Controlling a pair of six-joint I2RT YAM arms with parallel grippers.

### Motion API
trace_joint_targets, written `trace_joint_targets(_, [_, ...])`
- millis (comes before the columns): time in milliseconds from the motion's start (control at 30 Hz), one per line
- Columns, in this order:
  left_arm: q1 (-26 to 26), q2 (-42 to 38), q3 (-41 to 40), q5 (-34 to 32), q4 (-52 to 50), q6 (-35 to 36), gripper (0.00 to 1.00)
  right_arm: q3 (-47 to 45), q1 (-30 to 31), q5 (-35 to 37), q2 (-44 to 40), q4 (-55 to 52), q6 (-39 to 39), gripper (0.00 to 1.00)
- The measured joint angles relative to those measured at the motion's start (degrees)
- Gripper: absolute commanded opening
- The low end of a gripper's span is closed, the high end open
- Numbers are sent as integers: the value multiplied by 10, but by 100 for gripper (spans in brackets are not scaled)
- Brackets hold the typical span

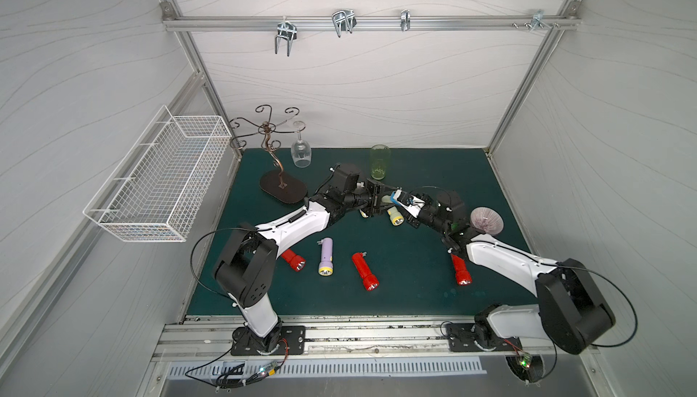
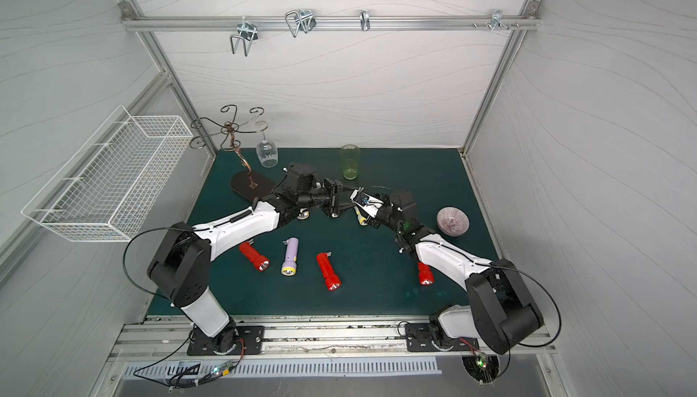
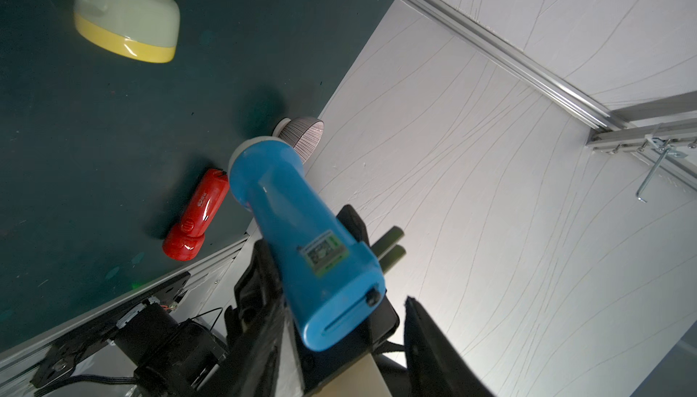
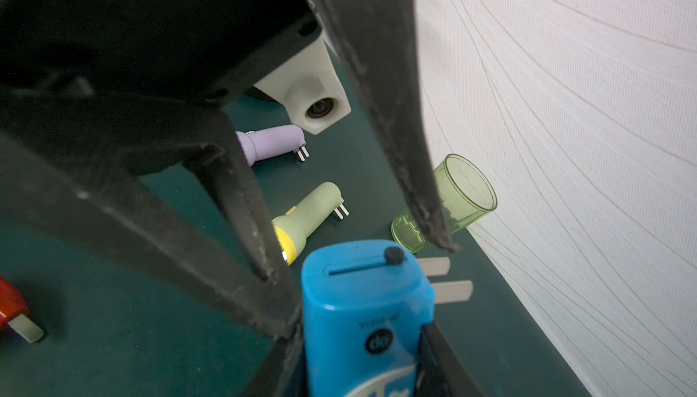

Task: Close the plug at the bottom of the flashlight
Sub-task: Close the plug of the flashlight.

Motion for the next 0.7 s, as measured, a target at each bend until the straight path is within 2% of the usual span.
trace_joint_targets(200, [-1, 2, 0, -4, -3, -4, 38, -5, 4, 16, -3, 9, -7, 0])
trace_joint_targets(700, [-3, 2, -3, -4, -9, -2, 39, -6, 16, 37, -3, 9, -24, 0])
